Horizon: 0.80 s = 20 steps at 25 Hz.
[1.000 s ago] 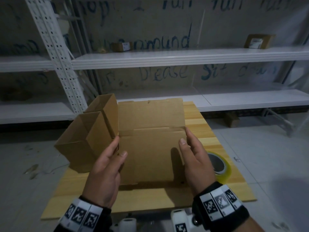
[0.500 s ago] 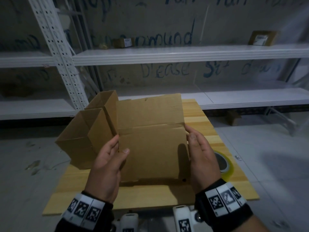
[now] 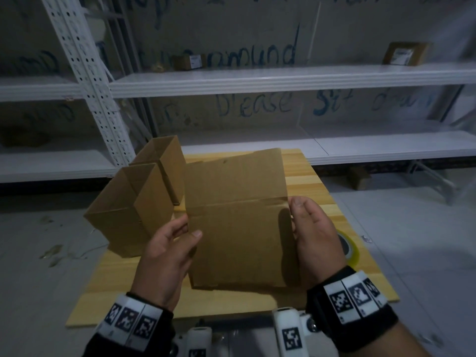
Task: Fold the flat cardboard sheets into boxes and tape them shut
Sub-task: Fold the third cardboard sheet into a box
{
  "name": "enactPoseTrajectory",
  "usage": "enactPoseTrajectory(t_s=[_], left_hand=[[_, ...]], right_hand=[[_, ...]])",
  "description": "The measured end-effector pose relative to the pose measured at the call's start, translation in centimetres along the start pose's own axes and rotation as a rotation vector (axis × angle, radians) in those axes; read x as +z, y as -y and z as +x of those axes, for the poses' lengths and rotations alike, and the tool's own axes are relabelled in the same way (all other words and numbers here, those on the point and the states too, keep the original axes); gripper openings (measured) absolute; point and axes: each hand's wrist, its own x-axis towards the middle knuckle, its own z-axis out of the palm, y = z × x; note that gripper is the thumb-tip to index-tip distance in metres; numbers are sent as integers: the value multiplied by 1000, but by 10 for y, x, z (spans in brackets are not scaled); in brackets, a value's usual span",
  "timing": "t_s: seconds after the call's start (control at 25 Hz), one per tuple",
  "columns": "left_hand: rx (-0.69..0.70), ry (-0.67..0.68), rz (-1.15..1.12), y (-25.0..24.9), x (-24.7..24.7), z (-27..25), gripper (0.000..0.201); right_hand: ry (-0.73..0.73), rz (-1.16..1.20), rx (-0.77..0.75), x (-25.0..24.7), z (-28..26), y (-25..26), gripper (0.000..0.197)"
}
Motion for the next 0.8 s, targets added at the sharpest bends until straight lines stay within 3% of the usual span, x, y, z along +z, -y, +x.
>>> enactPoseTrajectory(t_s=[0.32,0.52,0.8], left_hand=[[19,12,-177,-2,-1,0,15],[-150,113,-287,-7,-14,9,49],[-75,113,-283,-3,-12,8,43]], right_hand=[[19,-134,-84,2,-1,-6,45],[1,37,43,-5,7,-11,41],[51,145,60,-7,7,-9,49]])
